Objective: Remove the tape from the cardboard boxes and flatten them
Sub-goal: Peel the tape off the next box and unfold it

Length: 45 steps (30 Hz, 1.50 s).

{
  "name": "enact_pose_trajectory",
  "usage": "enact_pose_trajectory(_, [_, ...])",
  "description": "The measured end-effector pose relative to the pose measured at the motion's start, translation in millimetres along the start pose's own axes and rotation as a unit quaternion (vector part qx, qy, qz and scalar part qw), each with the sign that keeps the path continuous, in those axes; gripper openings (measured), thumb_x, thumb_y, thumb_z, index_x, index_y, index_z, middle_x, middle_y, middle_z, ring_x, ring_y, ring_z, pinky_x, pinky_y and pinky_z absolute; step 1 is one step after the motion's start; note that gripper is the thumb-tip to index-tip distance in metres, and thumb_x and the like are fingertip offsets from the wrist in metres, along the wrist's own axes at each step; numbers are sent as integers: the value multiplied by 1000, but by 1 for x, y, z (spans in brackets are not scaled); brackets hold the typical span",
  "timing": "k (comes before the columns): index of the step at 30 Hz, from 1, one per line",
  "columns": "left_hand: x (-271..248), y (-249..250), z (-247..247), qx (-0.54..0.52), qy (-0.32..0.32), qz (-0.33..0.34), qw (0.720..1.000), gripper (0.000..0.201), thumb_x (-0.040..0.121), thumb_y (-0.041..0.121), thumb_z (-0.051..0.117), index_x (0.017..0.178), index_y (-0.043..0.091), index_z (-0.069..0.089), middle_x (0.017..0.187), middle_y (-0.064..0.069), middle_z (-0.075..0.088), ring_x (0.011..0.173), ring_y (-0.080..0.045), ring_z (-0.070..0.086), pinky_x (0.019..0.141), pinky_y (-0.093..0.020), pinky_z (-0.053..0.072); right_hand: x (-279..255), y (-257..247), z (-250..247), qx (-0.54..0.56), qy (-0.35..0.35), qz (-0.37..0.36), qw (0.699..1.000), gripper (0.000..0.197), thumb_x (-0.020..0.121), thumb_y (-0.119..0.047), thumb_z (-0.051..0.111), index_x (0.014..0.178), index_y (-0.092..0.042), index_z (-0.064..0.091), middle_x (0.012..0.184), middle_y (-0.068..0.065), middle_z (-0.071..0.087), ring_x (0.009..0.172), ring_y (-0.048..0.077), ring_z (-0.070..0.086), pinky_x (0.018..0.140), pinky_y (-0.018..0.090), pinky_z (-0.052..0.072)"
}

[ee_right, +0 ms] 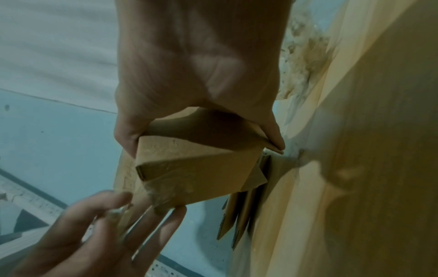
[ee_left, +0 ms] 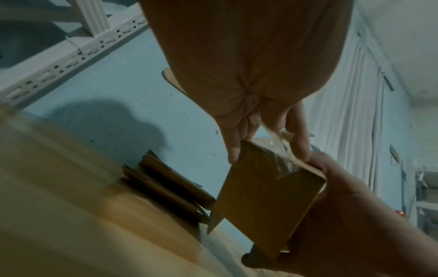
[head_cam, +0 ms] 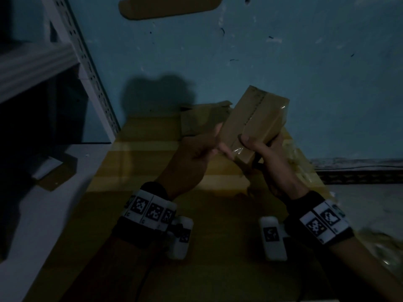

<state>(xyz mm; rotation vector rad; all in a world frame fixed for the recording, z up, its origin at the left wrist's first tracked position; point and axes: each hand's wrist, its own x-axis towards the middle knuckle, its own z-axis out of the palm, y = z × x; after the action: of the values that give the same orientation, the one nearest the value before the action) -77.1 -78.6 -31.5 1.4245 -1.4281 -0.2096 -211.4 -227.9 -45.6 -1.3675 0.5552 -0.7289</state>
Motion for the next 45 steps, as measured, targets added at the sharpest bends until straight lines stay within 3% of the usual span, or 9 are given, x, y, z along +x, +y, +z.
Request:
enact_pose_trajectory(3, [0,2,1,-31,-26,-7,999,27,93,0,46,96,1,73,114,-18,70,120,11,50,123,-43,20,1,-1,-1,8,1,-1,1000,99,68,-39,84,148,-32,27,134,-9,59,114,16,66,77,38,62])
enact_pose_trajectory(8, [-1,6,-3,-23,-34,-17,999,40,96,30,49,83,2,74,90,-27,69,97,-40,64,118,-29,30,2,2,-2,6,-5,1,1000,100,68,-37,85,149,-30,28,133,-7,60,111,14,69,82,40,63])
enact_pose_trajectory(12, [-1,10,-6,77,38,23,996,33,85,37,72,65,14,60,76,4,68,75,-6,68,76,-27,59,2,3,-2,-1,-27,3,1000,100,69,-40,86,151,-33,30,133,-8,63,108,13,71,81,40,62])
enact_pose_trajectory(16, [-2,6,-3,148,90,37,984,46,69,51,82,60,15,55,55,2,58,54,-15,61,53,-39,52,1,6,3,2,-39,0,999,100,70,-35,86,152,-33,30,134,-6,63,112,15,69,76,32,61])
enact_pose_trajectory(23, [2,8,-3,253,46,-36,966,89,48,70,83,111,20,46,104,5,67,79,-4,65,57,-23,55,2,8,9,8,-39,-10,999,95,67,-35,89,146,-30,38,133,-6,65,115,15,69,85,36,61])
enact_pose_trajectory(26, [0,6,2,243,15,-18,970,61,62,58,84,93,23,44,84,14,57,68,4,53,56,-21,42,3,10,9,8,-40,-11,999,102,66,-36,91,149,-32,33,138,-5,62,119,19,67,90,43,61])
enact_pose_trajectory(29, [-1,1,5,228,-4,-11,974,46,75,44,80,78,22,40,71,14,41,60,-3,38,54,-25,31,5,11,7,0,-35,-9,999,107,64,-40,93,150,-32,29,139,-3,60,121,21,66,92,50,60])
enact_pose_trajectory(39, [3,-8,3,196,-23,25,980,36,85,29,73,64,13,49,66,12,40,58,-4,37,54,-16,26,3,8,3,-25,-23,0,999,117,58,-47,91,151,-34,22,139,-3,57,119,24,65,75,38,61])
enact_pose_trajectory(45, [2,-4,-2,263,-58,5,963,38,91,38,67,66,13,52,60,5,44,53,-4,34,51,-16,24,5,7,1,-39,-8,-18,999,122,54,-48,94,151,-35,23,140,-6,56,121,19,63,90,50,61])
